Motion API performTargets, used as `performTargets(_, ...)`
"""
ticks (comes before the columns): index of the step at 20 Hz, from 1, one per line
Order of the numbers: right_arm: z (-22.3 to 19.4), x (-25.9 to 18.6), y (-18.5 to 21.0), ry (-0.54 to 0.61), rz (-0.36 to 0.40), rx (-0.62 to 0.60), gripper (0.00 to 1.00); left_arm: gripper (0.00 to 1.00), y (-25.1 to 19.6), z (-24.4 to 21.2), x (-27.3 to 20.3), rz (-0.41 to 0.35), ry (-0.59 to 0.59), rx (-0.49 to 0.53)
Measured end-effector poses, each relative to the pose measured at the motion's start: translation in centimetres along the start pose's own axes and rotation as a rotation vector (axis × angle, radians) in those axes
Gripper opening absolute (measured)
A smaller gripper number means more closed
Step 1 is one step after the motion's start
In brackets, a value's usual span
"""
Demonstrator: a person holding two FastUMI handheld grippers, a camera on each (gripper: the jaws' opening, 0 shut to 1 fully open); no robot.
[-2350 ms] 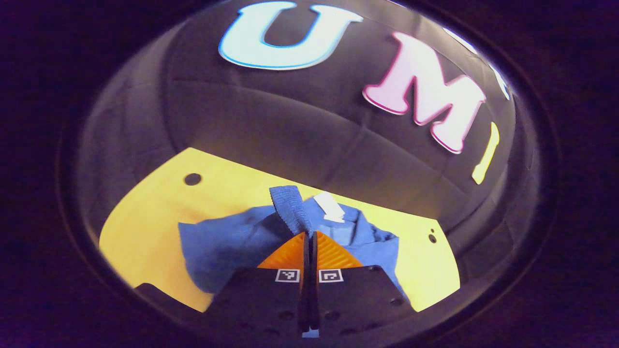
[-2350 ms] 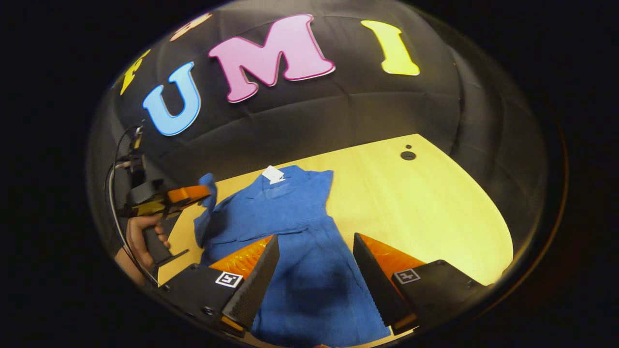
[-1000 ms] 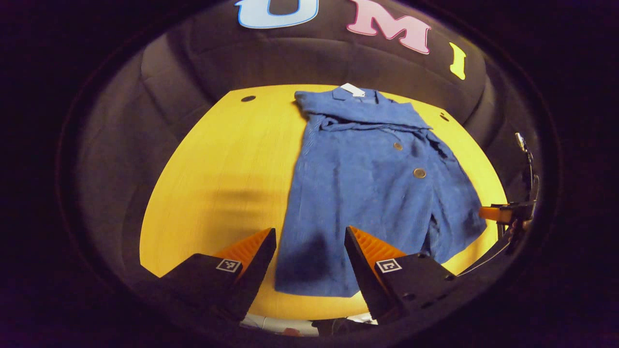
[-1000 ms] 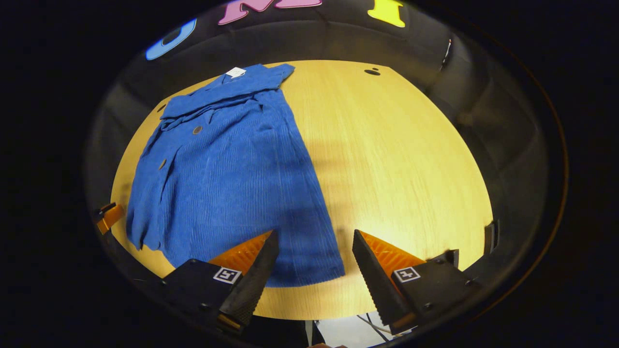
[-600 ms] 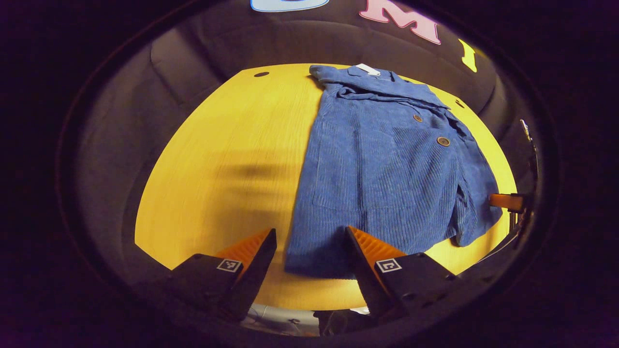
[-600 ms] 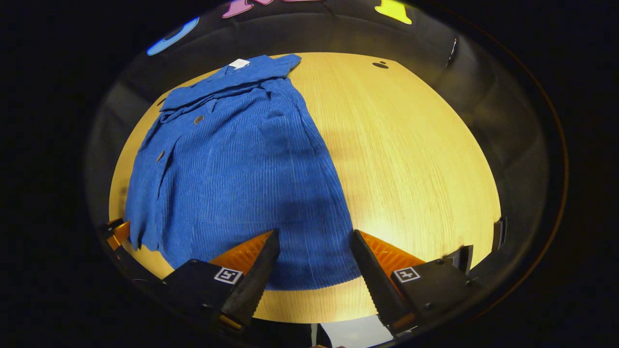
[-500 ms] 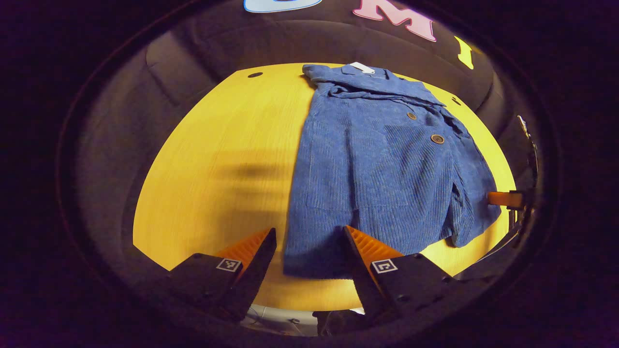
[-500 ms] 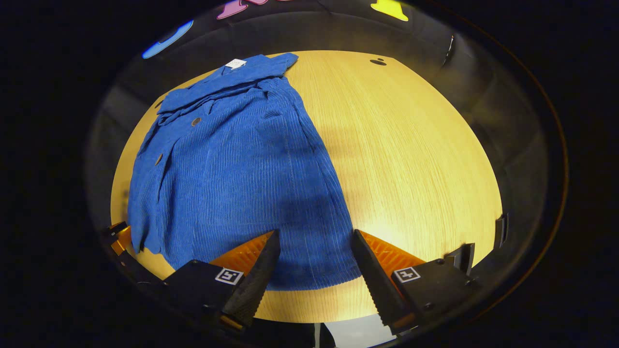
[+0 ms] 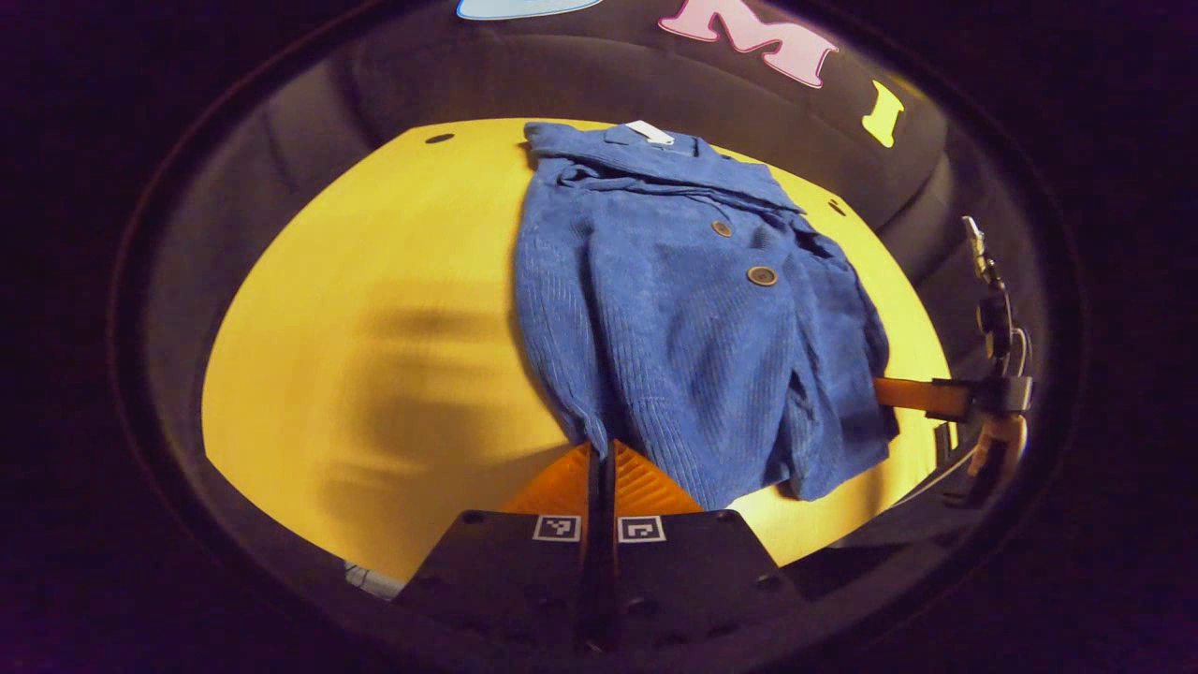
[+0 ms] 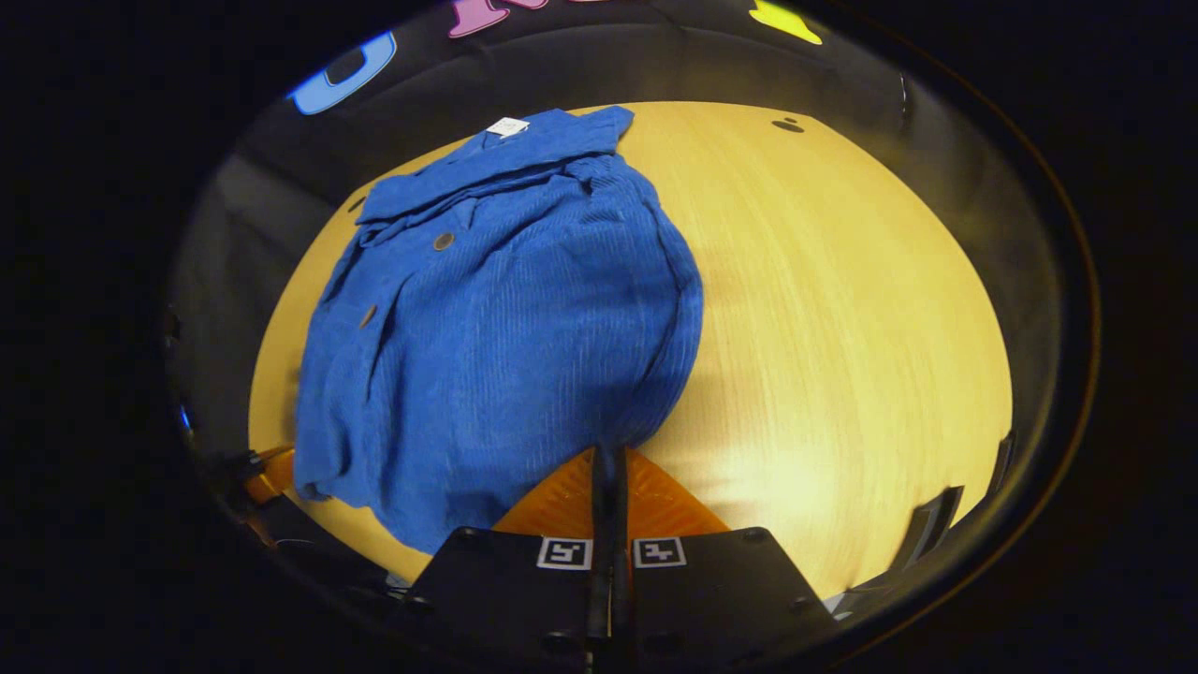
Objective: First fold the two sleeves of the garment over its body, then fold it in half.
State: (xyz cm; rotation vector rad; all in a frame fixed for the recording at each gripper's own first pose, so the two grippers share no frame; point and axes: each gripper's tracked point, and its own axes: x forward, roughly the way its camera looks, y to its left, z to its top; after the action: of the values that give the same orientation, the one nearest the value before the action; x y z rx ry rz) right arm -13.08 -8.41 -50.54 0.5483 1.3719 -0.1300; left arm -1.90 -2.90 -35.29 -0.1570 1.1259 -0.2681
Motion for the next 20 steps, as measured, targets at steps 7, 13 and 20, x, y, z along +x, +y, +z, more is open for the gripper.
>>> performTargets(7,10.5,-3.4,2.3,-0.195,0.066,0.017,0.02,0.0,-1.5,9.1,-4.7,-0.086,-0.178,-0.05)
performTargets(13,26.4,-3.6,5.8,-0.382,0.131,-0.018,0.02,0.0,0.8,25.9,-4.7,-0.062,-0.361,0.043)
performTargets(20,45.5,4.6,5.0,-0.555,0.021,-0.098,0.01,0.0,7.1,46.0,3.5,0.073,-0.597,0.158)
